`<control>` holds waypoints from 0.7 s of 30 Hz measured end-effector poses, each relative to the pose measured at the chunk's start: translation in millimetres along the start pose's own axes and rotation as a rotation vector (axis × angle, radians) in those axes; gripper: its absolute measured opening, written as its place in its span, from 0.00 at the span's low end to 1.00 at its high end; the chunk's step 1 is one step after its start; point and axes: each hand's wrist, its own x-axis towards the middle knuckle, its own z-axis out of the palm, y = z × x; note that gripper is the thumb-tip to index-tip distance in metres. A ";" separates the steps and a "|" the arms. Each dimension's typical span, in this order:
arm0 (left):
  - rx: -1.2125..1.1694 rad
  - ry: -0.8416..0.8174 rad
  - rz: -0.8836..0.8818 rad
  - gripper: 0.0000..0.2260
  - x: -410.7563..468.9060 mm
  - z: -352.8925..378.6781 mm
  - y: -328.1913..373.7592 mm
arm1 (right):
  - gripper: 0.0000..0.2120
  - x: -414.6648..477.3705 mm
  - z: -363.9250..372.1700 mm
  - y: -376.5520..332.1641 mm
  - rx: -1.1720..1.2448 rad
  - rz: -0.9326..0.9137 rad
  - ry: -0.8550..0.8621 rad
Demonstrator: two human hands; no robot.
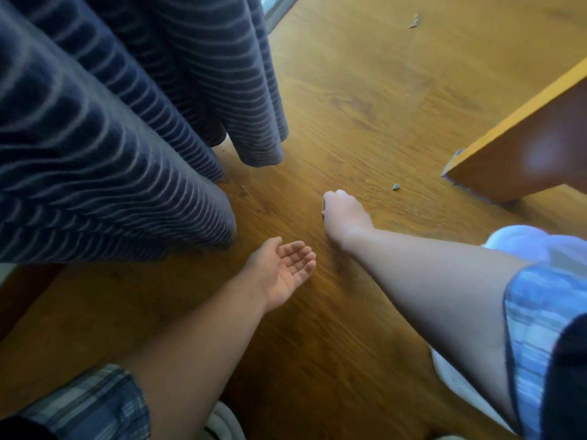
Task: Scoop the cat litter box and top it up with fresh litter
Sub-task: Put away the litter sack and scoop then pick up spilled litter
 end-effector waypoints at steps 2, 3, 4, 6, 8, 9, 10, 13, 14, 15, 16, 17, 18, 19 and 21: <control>0.032 0.002 0.007 0.19 3.1 3.9 -2.1 | 0.05 -4.3 -3.7 -0.9 0.087 -0.039 -0.028; 0.047 0.011 0.013 0.19 6.4 5.3 -3.1 | 0.06 -8.4 -5.9 -2.4 0.142 -0.089 -0.028; 0.055 0.014 0.019 0.19 10.3 7.1 -3.8 | 0.06 -14.0 -9.2 -4.0 0.185 -0.151 -0.022; 0.055 -0.013 0.026 0.20 16.8 13.6 -3.2 | 0.05 -27.1 -15.4 -5.7 0.235 -0.266 -0.004; 0.046 -0.069 0.020 0.21 24.3 22.6 -3.3 | 0.05 -39.4 -20.8 0.1 0.227 -0.341 -0.024; 0.054 -0.108 0.005 0.20 26.0 28.3 -3.9 | 0.06 -44.6 -22.2 6.3 0.218 -0.365 -0.051; 0.062 -0.141 -0.005 0.20 26.4 34.8 -4.6 | 0.07 -48.4 -24.3 14.3 0.223 -0.379 -0.073; 0.065 -0.168 0.000 0.20 29.6 55.6 -8.1 | 0.09 -45.3 -34.5 43.8 0.330 -0.325 0.060; 0.078 -0.151 0.005 0.19 31.7 61.7 -10.2 | 0.09 -39.4 -40.2 55.9 0.363 -0.252 0.150; 0.083 -0.137 0.009 0.19 32.8 66.0 -12.2 | 0.09 -32.0 -45.9 69.0 0.376 -0.161 0.228; 0.090 -0.132 0.007 0.18 33.6 68.8 -13.8 | 0.10 -24.6 -50.8 82.7 0.366 -0.067 0.283; 0.096 -0.131 0.003 0.18 34.0 71.8 -15.5 | 0.10 -17.6 -54.4 96.7 0.341 0.019 0.307; 0.099 -0.137 -0.003 0.19 34.2 73.2 -16.4 | 0.11 -12.0 -56.3 109.1 0.308 0.076 0.305; 0.094 -0.147 -0.009 0.19 33.8 74.3 -17.4 | 0.12 -7.9 -55.8 119.0 0.273 0.102 0.288; 0.083 -0.165 -0.019 0.20 34.6 74.2 -18.9 | 0.12 -1.2 -52.4 129.8 0.214 0.095 0.248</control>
